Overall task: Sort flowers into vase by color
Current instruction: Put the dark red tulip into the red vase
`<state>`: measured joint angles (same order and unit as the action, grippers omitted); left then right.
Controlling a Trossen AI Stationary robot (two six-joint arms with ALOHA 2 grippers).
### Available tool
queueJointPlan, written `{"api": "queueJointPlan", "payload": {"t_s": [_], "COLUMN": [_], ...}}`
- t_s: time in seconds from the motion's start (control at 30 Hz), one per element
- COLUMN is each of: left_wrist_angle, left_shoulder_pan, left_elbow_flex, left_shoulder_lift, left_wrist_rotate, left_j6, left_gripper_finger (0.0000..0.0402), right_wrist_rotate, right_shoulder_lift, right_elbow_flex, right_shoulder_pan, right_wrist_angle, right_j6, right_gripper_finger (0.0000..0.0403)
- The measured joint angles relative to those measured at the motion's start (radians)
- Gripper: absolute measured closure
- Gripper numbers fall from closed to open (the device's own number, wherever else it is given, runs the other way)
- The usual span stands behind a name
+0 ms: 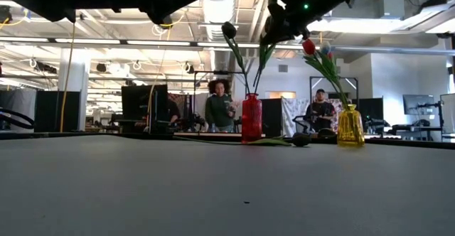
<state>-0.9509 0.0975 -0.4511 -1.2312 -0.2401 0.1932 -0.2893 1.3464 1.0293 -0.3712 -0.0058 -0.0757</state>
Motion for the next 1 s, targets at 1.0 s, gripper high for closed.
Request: {"api": "queueJointPlan", "payload": {"t_s": [1.0], "left_wrist_angle": [0.001], "left_shoulder_pan": [-0.001], "left_elbow_flex": [0.0], "left_shoulder_lift": [0.0], "left_wrist_rotate": [0.026], "left_j6": [-0.01], "left_gripper_finger": [0.0198], "right_wrist_rotate": [0.03], "right_shoulder_lift": [0.09], "right_elbow_flex": [-0.001], "right_shoulder_pan": [-0.011], "right_wrist_angle": [-0.008], "right_j6": [0.024], "right_gripper_finger": [0.0369]}}
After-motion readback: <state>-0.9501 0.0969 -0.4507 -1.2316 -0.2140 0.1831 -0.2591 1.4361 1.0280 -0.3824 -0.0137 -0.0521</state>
